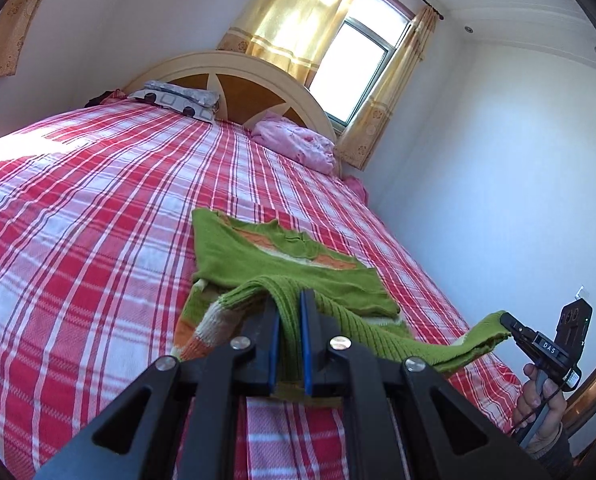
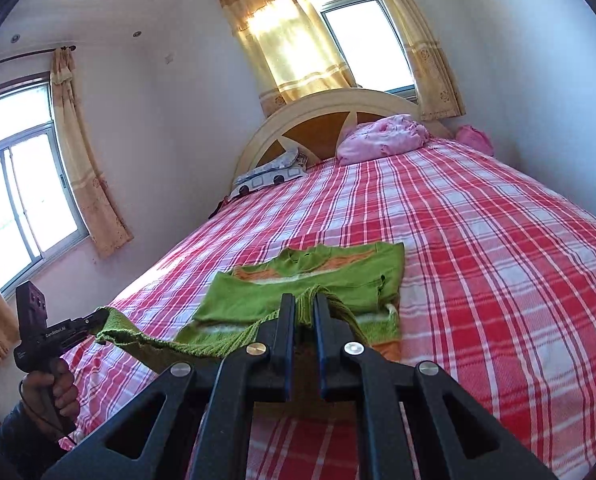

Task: Fold small clothes
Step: 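Lift the hem with both tools and fold it over toward the collar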

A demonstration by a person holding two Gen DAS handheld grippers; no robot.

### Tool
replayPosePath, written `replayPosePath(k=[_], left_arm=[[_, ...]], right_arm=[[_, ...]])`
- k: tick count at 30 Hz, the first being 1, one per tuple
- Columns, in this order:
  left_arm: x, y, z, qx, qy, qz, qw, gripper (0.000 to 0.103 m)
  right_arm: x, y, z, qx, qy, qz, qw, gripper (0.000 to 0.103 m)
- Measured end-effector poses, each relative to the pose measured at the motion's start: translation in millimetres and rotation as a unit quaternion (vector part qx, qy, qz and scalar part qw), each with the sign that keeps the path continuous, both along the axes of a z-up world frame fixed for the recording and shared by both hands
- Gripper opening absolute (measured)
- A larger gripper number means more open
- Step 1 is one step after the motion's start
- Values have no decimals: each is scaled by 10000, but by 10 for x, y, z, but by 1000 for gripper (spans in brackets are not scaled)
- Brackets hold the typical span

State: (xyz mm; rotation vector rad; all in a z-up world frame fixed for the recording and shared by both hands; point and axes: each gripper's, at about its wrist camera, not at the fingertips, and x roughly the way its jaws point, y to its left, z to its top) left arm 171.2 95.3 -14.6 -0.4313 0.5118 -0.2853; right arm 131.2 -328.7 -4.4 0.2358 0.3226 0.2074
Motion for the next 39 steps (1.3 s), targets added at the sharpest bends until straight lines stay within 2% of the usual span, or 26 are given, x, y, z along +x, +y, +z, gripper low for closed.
replayPosePath(k=[9,19,24,33,39], left_arm=[[484,-83,196,184,-99,-22,9998,9],[959,-27,217,248,-53,67,9997,9],[1261,-26,199,289,31,74,9995,9],[1792,-44,169,499,142,97,9986,9],[2231,-64,-11,616,415,102,9972,9]], right_arm=[[495,-58,198,-158,-41,-117,9998,5],[1042,-76,252,-257,152,-98,9995,5],[1386,-139,293,-211,285,-125,9993,5],[2032,-196,427,-437,443,-218,9978,5],[2566,-215,327,-573,762,-289,9950,5]])
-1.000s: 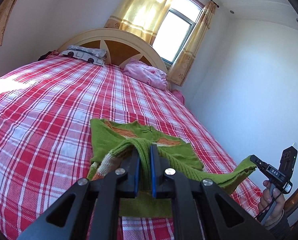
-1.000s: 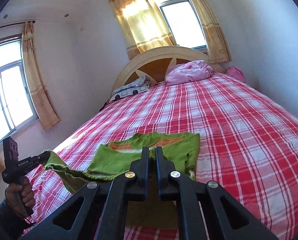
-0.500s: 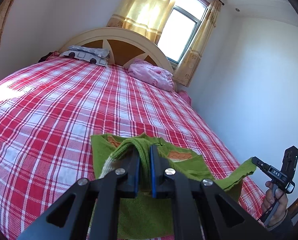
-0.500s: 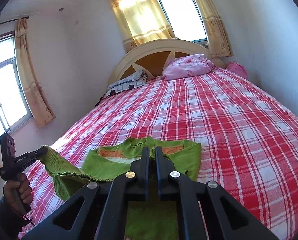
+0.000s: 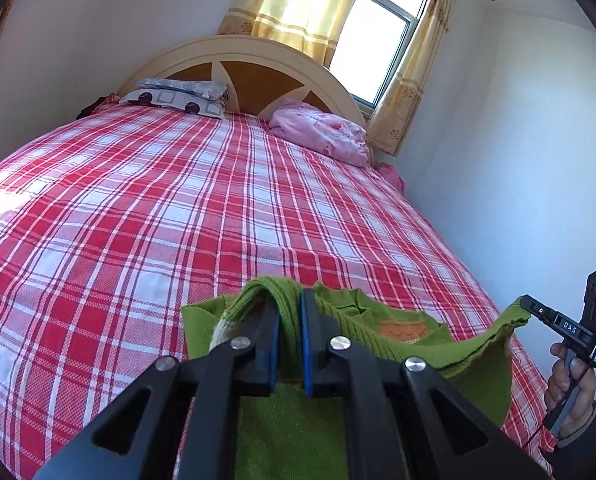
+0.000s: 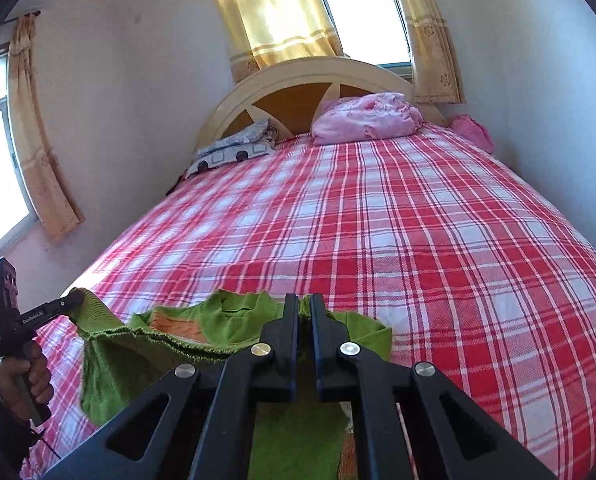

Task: Fold small clothes
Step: 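Lift the hem with both tools and fold it over toward the collar, then open both tools to lay the hem down on the collar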

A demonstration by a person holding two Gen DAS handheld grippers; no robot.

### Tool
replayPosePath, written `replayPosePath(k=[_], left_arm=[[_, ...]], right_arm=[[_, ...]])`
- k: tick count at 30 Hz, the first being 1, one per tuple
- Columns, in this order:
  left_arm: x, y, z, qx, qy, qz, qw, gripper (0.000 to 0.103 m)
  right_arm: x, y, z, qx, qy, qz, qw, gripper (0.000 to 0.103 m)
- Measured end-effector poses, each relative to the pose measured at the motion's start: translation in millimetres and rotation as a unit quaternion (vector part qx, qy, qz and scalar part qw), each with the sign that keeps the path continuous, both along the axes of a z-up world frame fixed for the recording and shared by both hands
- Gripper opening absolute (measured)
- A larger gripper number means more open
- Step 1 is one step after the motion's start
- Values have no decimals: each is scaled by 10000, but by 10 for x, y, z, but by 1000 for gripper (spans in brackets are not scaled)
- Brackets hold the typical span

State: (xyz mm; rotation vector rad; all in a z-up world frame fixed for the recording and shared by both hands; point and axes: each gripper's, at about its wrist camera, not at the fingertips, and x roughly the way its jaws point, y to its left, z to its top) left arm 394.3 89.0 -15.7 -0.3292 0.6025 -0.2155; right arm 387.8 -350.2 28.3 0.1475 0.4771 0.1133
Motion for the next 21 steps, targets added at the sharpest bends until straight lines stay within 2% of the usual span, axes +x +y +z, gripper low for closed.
replayPosePath(k=[8,14,18,21], left_arm=[[499,-77,-374,316,401,177,9985,9],[732,-186,-600,752,572,252,9952,9],[829,-185,-756,825,773,367,9929,11],[848,-149,-830,734,906,464,9921,17]], right_arm=[[753,-101,-421,-68,601,-231,9979,5],[1162,-137,-687,-244,877,-412,9950,5],[1399,-147,-838,-374,1124,-493,9917,5],[1535,-221,-947,-229,1295,-482,9901,8]])
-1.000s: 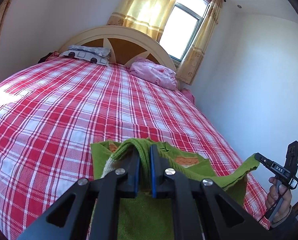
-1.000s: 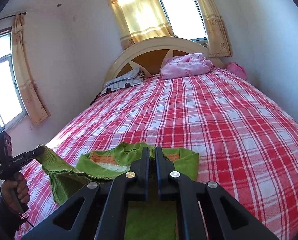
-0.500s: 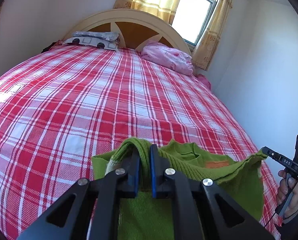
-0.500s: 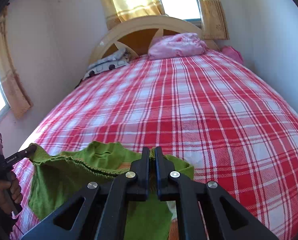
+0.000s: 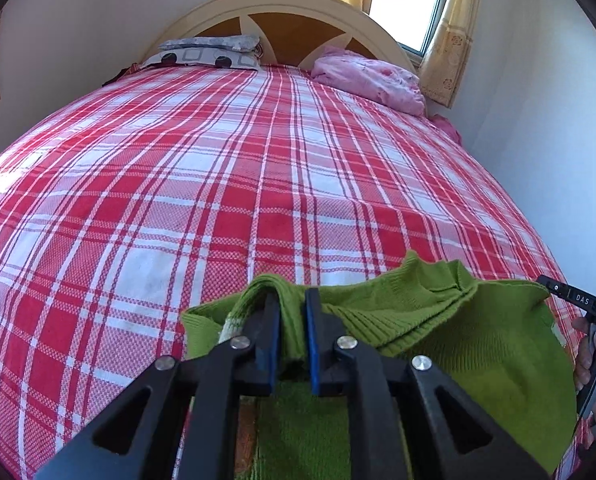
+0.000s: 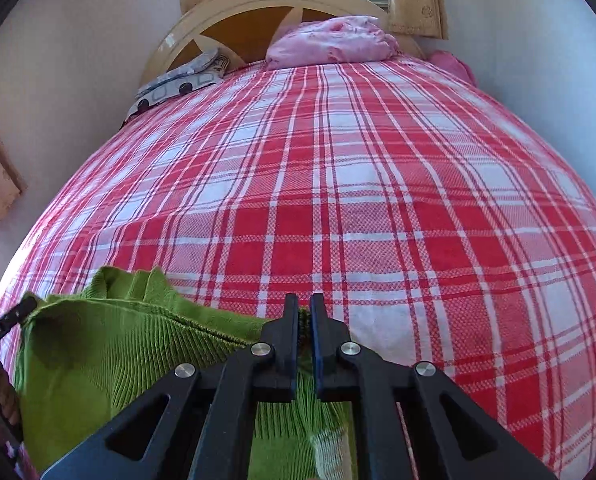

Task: Fold small clothes
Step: 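Open both tools to lay the hem down on the collar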

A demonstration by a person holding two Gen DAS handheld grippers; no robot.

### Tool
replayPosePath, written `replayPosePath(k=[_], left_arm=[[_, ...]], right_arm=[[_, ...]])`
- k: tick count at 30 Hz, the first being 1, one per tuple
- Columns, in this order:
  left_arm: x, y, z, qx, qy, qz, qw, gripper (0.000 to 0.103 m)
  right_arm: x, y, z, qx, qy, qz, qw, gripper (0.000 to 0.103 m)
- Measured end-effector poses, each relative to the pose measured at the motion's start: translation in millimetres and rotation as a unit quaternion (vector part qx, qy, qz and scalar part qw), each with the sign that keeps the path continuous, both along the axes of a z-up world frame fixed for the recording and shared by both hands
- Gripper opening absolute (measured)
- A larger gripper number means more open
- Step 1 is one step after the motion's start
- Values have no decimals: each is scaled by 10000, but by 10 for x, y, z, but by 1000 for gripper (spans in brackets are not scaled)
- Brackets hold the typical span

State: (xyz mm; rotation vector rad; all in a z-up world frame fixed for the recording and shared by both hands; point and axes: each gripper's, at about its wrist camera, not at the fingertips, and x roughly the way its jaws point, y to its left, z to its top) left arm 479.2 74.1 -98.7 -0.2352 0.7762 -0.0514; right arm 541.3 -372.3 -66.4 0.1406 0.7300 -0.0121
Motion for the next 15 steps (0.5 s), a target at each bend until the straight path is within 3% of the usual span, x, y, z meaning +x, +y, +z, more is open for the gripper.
replayPosePath(k=[1,2,3,4,8,12,15], left_arm=[[-19,19,3,-53,7,28,10000,17],[-48,35,20,-57,16,98,9999,23],[-87,48,45,-61,-6,143,9999,26],[-147,64,80,-71,-60,140,9999,35],[-519,69,190,133,-327,125,9993,63],[-819,-67,91,366,-145,-183,9991,64],[-869,-218,-42,779,-20,-271,9966,65]], right_arm=[[22,4,-17,14,57,6,10000,13],[18,-6,-23,23,121,9,9999,35],[-20,-7,-10,10,102,-6,9999,65],[-83,-4,15,-4,15,10,10000,70],[-554,179,162,-374,-228,223,9988,70],[-1094,581,70,169,306,1078,9936,70],[-1307,989,-262,-354,837,1467,9850,70]])
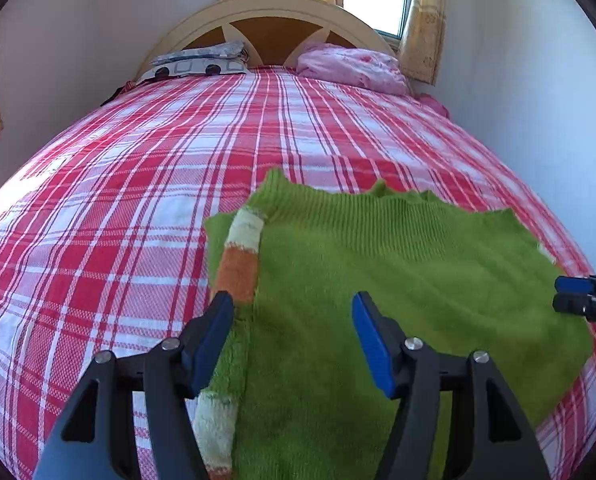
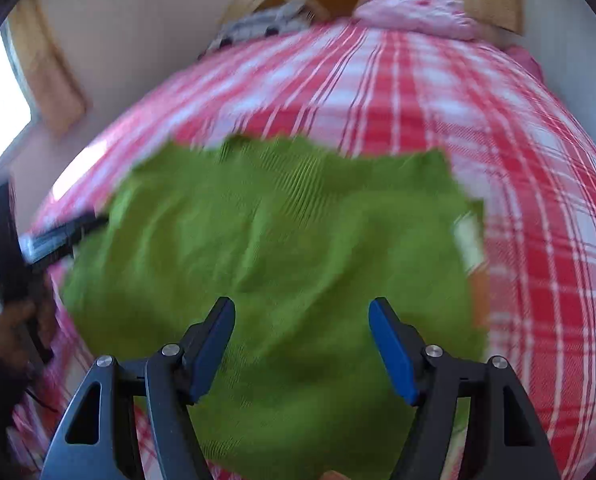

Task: Fold small clothes
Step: 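Open both tools to lay the hem down on the collar, then move both open tools to the striped side edge of the folded sweater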

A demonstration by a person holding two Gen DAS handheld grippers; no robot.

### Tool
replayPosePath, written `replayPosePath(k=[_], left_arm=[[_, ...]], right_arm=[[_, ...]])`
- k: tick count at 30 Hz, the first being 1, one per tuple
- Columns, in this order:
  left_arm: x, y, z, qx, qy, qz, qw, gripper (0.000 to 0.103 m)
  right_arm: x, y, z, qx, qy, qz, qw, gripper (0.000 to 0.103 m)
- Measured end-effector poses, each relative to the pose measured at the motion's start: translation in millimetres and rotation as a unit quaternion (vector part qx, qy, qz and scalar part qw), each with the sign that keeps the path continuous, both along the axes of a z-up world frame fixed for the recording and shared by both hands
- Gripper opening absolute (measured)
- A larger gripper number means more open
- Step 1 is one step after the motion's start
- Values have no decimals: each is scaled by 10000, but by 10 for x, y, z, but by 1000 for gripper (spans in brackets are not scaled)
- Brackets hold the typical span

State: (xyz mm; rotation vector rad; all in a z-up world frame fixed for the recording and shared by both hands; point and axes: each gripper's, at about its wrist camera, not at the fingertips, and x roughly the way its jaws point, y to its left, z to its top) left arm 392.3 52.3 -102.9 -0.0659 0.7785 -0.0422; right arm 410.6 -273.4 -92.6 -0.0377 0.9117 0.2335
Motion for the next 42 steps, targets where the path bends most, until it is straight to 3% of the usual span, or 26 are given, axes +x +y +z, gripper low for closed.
replayPosePath(k=[3,8,10,13,16,20,24,28,30,34,42], left_arm=[[98,-33,-115,142,196,186,9995,65],[98,51,-174,-79,229,445,9987,67],[52,68,-187,-181,191,501,9984,68],[3,115,-188,-299,122,662,9973,78],[-8,161,-221,-459,158,703,9963,78],[15,218,-281,-521,310,896,9941,88],[0,173,-289,-388,320,907,9946,89],[-20,189,-305,-389,389,979,9937,91],[-54,215,-315,-450,412,1038,9927,92],[-143,207,-323,-443,453,980,9932,94],[-276,233,-328,-544,426,982,9928,95]], right_arm=[[79,156,-163,-512,-78,-134,9986,70],[569,48,-140,-332,85,-637,9974,70],[781,-16,-163,-243,-39,-782,9966,70],[1006,-18,-162,-418,-85,-1037,9937,72],[1096,72,-146,-642,-60,-1132,9915,73],[824,160,42,-317,-414,-1185,9916,73],[502,563,84,-122,-502,-499,9974,73],[233,1010,-106,-422,-433,206,9980,73],[165,1126,-248,-732,-464,288,9958,73],[-24,1027,-275,-536,-619,188,9965,73],[-634,501,-23,-110,-1017,-134,9947,73]])
